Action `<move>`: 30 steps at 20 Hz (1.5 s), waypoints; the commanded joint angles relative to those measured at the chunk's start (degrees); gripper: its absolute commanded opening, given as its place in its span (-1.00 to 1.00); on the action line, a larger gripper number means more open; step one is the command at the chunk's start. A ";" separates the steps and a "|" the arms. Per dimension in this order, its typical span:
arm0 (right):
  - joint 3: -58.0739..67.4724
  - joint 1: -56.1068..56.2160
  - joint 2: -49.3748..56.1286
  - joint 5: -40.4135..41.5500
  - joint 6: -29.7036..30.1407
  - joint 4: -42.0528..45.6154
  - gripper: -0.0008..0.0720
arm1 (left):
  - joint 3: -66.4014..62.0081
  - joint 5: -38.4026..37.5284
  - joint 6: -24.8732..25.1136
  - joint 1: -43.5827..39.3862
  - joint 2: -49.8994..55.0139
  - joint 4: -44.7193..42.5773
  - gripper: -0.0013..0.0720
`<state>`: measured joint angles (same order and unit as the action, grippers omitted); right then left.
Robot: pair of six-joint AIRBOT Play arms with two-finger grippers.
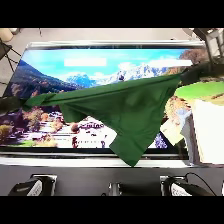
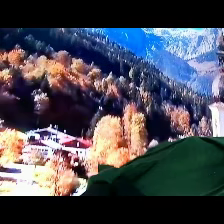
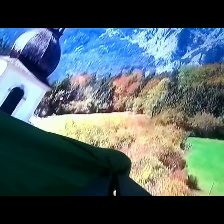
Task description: Fold the shirts.
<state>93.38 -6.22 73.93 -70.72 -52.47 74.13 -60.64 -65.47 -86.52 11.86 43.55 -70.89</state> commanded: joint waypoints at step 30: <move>-10.38 -8.15 23.45 -15.80 1.55 -10.12 0.37 | 8.09 6.91 6.21 -2.12 42.03 17.00 0.64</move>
<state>84.33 -14.94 97.45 -85.30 -51.79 63.26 -54.50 -62.63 -81.38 11.77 84.93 -56.38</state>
